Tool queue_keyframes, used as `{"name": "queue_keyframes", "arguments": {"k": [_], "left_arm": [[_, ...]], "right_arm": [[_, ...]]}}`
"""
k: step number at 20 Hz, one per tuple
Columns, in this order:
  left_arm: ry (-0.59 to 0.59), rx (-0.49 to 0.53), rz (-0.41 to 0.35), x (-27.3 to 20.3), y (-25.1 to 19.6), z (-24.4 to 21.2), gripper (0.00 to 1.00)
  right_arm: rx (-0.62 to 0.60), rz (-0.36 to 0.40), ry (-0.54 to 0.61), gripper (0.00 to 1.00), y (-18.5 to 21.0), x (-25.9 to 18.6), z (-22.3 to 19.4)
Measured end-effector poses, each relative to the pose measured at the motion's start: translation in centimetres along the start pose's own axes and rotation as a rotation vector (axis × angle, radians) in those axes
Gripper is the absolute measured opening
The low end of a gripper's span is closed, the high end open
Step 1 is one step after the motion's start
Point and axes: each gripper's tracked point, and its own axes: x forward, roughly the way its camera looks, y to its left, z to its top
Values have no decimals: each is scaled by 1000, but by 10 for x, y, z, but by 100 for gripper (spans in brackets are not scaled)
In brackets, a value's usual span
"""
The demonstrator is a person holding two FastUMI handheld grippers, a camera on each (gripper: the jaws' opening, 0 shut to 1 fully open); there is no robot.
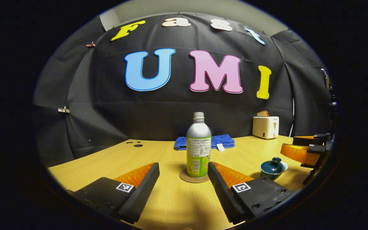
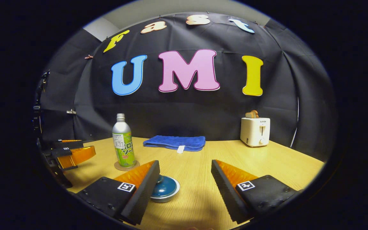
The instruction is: Open the teacup lid with one hand, grasp the water bottle and pour water into the teacup with the other hand; after pouring, place the water bottle on the coaster and then close the teacup lid.
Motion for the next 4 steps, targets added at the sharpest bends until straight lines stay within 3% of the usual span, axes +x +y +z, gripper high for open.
{"name": "queue_keyframes", "arguments": {"k": [4], "left_arm": [[0,0,-6,-3,-8,0,96]], "right_arm": [[0,-1,2,99,1,-1,0]]}}
